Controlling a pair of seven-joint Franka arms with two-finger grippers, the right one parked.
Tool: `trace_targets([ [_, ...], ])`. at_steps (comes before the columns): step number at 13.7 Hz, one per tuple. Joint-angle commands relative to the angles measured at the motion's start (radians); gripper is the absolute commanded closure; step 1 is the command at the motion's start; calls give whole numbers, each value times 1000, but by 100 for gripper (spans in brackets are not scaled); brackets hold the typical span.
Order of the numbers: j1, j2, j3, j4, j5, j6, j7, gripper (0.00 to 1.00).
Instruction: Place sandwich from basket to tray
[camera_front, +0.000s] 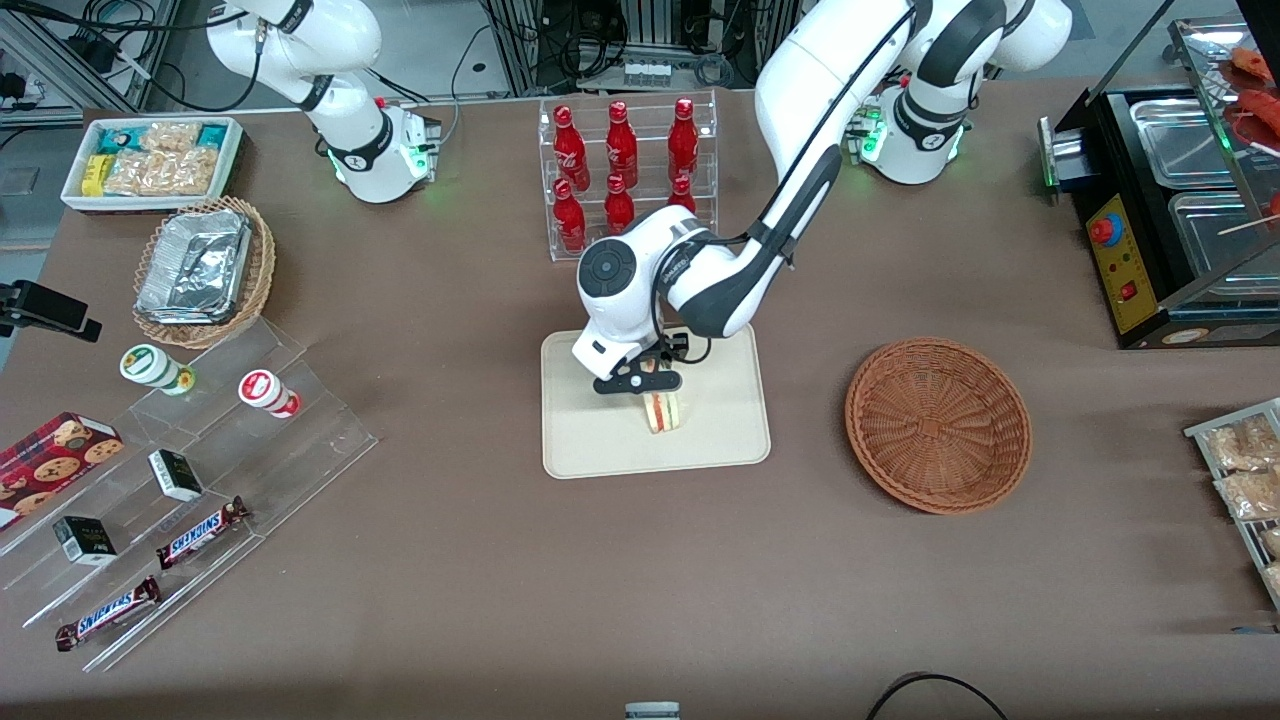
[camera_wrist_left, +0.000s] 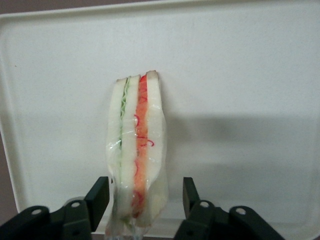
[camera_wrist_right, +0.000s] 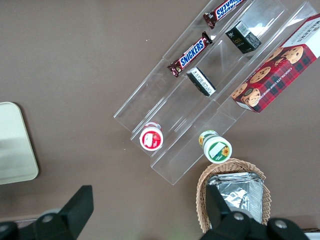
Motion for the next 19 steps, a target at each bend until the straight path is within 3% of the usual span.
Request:
trace_targets([
  [1,-8,-121,39,4,6,-143,-76,0],
  [6,148,-401,65,-12,-4,-380,-61,0],
  [12,413,-655,65,-70,-61,-554,368,0],
  [14,531,-730,67,-130,-110,-561,567,0],
  [19,729,-808,70,-219,-116,-560,905,0],
])
